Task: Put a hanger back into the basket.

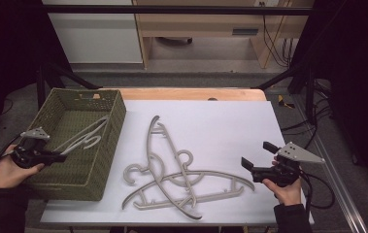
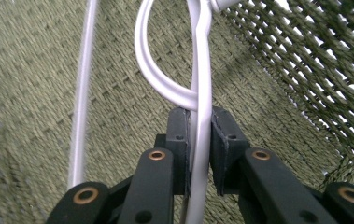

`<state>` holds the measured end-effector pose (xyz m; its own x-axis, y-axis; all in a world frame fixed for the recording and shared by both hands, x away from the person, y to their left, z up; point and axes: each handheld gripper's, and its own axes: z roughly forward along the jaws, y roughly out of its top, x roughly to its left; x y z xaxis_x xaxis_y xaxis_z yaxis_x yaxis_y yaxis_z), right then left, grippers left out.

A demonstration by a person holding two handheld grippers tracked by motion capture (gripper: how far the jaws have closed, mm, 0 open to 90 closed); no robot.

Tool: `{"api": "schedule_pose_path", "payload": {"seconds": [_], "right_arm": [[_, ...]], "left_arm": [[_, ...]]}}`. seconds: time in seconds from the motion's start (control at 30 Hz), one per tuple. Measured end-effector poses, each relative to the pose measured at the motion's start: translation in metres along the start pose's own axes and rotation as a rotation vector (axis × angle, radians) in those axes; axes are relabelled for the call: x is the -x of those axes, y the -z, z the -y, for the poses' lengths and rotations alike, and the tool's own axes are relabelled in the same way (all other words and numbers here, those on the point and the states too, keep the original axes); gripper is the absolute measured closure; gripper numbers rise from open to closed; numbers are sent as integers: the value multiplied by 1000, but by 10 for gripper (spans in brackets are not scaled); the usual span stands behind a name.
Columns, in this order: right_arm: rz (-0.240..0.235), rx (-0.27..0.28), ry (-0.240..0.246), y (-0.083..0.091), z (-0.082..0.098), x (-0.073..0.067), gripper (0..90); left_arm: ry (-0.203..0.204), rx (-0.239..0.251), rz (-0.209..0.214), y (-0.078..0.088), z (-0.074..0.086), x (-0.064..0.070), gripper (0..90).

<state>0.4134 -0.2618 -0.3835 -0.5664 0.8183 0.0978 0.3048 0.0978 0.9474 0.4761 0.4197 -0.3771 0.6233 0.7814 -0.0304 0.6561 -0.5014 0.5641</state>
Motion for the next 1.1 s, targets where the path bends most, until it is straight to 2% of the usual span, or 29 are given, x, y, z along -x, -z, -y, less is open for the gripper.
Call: {"api": "schedule_pose_path", "payload": {"seconds": [0.1,0.13,0.17,0.23,0.3,0.37,0.43,0.47,0.53,0.63,0.67,0.7,0.77,0.8,0.83,0.87,0.93,0.97,1.03,1.1], "right_arm": [[-4,-5,0,-1,0,-1,12],[-1,-5,3,-1,0,0,13],[-2,-7,5,-1,0,0,12],[-1,-3,2,-1,0,-1,12],[-1,-2,2,0,0,-1,13],[0,1,3,0,0,0,13],[0,2,3,0,0,-1,12],[0,1,3,0,0,-1,13],[-1,0,4,0,0,-1,13],[0,1,3,0,0,-1,12],[0,2,3,1,0,-1,12],[-2,3,2,1,-1,-1,13],[-2,2,2,1,-1,-1,13],[-2,2,2,1,-1,-1,13],[-1,2,3,1,-1,-1,13],[-1,1,3,1,-1,-1,12],[-3,2,1,1,-1,-1,13],[-3,2,1,1,-1,-1,13],[-2,2,3,1,-1,-1,13],[-2,4,4,1,-1,-1,12]], "left_arm": [[6,5,-1,0,0,1,779],[7,-22,-8,0,-1,2,774],[20,-25,-12,0,-2,3,762],[21,-28,-21,0,-3,4,713],[29,-38,-35,0,-3,6,701],[28,-5,-59,3,-4,8,675],[24,6,-55,5,-6,11,668],[25,8,-61,6,-7,13,670],[-7,-21,-71,7,-9,15,667],[10,6,-82,6,-12,18,633],[-7,-19,-76,6,-13,18,635],[4,-22,-85,3,-14,19,635],[-6,-63,-90,-2,-16,20,647],[-18,-78,-109,-5,-16,20,646],[-18,-78,-109,-5,-16,20,667],[-21,-82,-136,-7,-16,20,701],[-13,-85,-110,-6,-16,17,712],[-13,-85,-110,-6,-16,17,789],[-25,-108,-134,-9,-13,16,802],[-20,-106,-123,-11,-11,14,803]]}}
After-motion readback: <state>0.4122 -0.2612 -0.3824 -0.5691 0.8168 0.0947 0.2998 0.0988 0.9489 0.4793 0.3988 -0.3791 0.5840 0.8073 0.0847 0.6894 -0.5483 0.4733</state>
